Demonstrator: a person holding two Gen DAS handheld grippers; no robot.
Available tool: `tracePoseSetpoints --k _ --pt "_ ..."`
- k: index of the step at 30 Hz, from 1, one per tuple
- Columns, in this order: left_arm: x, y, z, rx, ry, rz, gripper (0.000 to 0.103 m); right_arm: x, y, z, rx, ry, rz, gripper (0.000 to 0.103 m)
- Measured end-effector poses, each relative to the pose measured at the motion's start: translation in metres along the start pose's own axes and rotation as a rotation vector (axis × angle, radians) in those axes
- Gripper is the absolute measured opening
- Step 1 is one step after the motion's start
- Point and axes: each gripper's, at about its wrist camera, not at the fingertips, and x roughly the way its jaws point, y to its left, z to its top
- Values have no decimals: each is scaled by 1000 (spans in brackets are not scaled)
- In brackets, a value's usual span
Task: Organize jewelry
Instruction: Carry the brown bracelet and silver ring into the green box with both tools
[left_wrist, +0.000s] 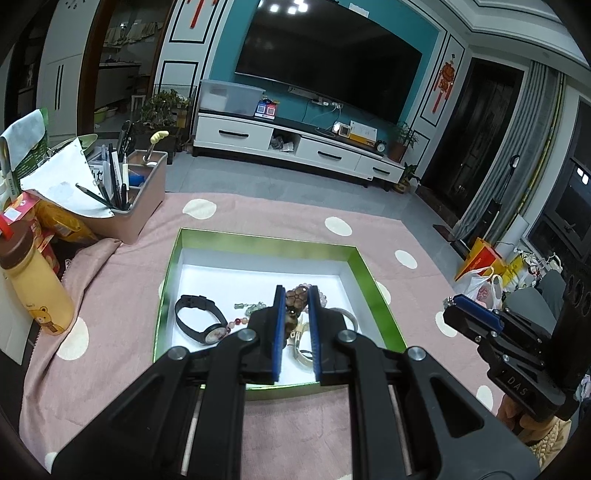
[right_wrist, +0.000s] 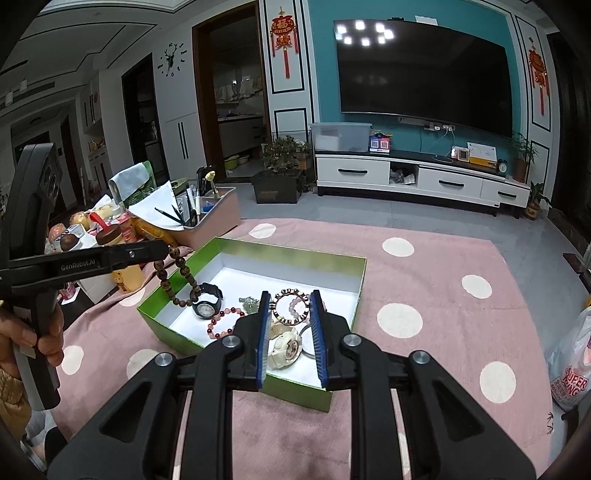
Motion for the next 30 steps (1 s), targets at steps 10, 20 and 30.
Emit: tracePoseSetpoints --k 10,20,30 --pt "21 2 0 1 23 9 12 17 -3 -1 12 26 -4 21" --pt "40 3 -2 10 51 14 12 38 -7 -4 21 55 -2 21" --pt "60 5 -3 22 76 20 12 55 -8 -7 27 82 -2 21"
